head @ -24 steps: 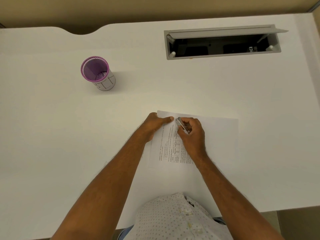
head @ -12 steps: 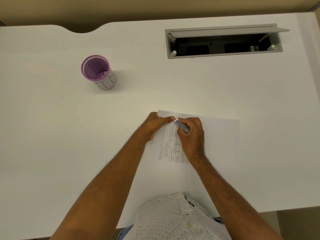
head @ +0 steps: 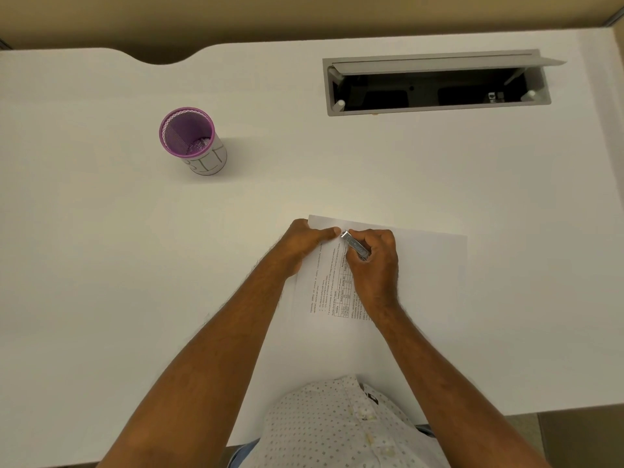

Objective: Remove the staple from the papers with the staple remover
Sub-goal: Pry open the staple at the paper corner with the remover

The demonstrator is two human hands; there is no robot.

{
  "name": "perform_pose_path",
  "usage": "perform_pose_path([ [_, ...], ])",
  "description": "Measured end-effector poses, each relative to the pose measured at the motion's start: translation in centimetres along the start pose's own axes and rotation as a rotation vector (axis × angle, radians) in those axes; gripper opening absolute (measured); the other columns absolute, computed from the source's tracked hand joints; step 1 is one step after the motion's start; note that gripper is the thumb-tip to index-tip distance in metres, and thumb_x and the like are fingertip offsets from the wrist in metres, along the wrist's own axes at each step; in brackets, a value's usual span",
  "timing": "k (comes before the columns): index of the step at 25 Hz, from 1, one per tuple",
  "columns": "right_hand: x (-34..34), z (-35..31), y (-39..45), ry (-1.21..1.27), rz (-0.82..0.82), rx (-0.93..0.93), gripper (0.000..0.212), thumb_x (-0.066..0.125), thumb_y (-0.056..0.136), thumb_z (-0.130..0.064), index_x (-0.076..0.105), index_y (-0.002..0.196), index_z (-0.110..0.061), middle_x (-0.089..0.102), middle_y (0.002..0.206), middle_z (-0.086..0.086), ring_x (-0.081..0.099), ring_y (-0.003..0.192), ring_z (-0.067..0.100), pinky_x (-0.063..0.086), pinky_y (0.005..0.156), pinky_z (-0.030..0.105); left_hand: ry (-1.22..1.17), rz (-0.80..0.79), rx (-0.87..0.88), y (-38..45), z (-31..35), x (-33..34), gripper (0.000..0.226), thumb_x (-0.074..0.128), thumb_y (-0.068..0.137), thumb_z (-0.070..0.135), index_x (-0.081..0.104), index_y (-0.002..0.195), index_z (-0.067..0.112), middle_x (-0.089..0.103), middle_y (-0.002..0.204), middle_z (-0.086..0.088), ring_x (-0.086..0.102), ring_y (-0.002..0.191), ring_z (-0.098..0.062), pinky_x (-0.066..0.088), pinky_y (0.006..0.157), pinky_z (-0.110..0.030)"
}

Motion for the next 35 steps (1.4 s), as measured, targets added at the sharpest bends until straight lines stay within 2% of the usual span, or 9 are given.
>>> perform_pose_path([
  [4,0.1,-0.1,0.1,0.011,0.013,0.022,0.031,0.07,0.087,0.0,0.073,0.111,-0.02,0.057,0.111,-0.006,0.062,0.095,0.006,0.047,0.078,0.006,0.009,0.006,-0.011,0.1,-0.1,0.0,0.049,0.079,0.087,0.04,0.068,0.119,0.003,0.078,0.105,-0.018,0.077,0.091,-0.035,0.064,0.086,-0.049],
  [8,0.1,-0.2,0.0,-0.002,-0.003,-0.005,0.03,0.069,0.089,0.001,0.073,0.112,-0.016,0.058,0.109,-0.003,0.063,0.095,0.012,0.056,0.079,0.022,-0.006,0.002,-0.014,0.2,-0.2,0.0,0.049,0.08,0.088,0.037,0.068,0.121,0.002,0.078,0.108,-0.019,0.077,0.096,-0.038,0.062,0.091,-0.054],
  [11,0.2,-0.2,-0.3,-0.066,-0.005,-0.052,0.027,0.069,0.089,0.001,0.073,0.109,-0.015,0.065,0.106,-0.003,0.059,0.097,0.015,0.055,0.082,0.03,0.003,0.013,-0.01,0.2,-0.2,0.0,0.046,0.079,0.088,0.037,0.069,0.118,0.003,0.079,0.103,-0.017,0.078,0.087,-0.034,0.065,0.084,-0.048],
  [14,0.3,-0.2,-0.3,-0.078,-0.01,-0.035,0.026,0.068,0.089,0.0,0.072,0.107,-0.018,0.068,0.103,-0.006,0.056,0.098,0.013,0.051,0.083,0.03,0.007,0.012,-0.007,0.3,-0.1,0.1,0.043,0.079,0.088,0.038,0.07,0.116,0.005,0.079,0.102,-0.016,0.077,0.083,-0.031,0.065,0.079,-0.043],
  [18,0.2,-0.3,-0.3,-0.051,-0.009,-0.034,0.026,0.069,0.089,0.0,0.071,0.106,-0.019,0.064,0.099,-0.009,0.058,0.094,0.013,0.054,0.08,0.029,0.002,0.013,-0.012,0.4,-0.3,0.1,0.044,0.078,0.089,0.038,0.069,0.118,0.006,0.078,0.105,-0.016,0.077,0.09,-0.034,0.064,0.085,-0.049],
  [23,-0.2,-0.1,-0.2,-0.015,-0.016,-0.011,0.03,0.07,0.087,-0.001,0.07,0.107,-0.024,0.064,0.099,-0.009,0.063,0.092,0.015,0.058,0.078,0.034,-0.015,-0.001,-0.017,0.6,-0.4,0.0,0.043,0.078,0.089,0.038,0.07,0.116,0.006,0.079,0.104,-0.016,0.077,0.09,-0.034,0.064,0.085,-0.048],
  [27,0.0,-0.1,0.0,-0.021,-0.013,0.006,0.028,0.068,0.088,-0.002,0.07,0.106,-0.023,0.064,0.099,-0.008,0.064,0.091,0.016,0.059,0.077,0.039,-0.022,0.003,-0.003,0.8,-0.5,0.1,0.04,0.079,0.089,0.037,0.071,0.115,0.007,0.079,0.104,-0.015,0.077,0.087,-0.032,0.064,0.082,-0.045],
  [35,-0.2,0.2,0.2,0.031,-0.029,0.056,0.026,0.072,0.09,-0.006,0.075,0.111,-0.02,0.069,0.101,-0.006,0.066,0.091,0.014,0.06,0.08,0.038,-0.011,0.009,0.002,1.1,-0.8,0.0,0.036,0.079,0.088,0.038,0.072,0.109,0.01,0.079,0.101,-0.013,0.077,0.086,-0.031,0.065,0.078,-0.043],
])
Point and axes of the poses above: each hand's wrist, its own y-axis towards the middle knuckle, its own x-axis out of the palm, z = x × y, the point moved 4 cm from there along y, towards the middle knuckle
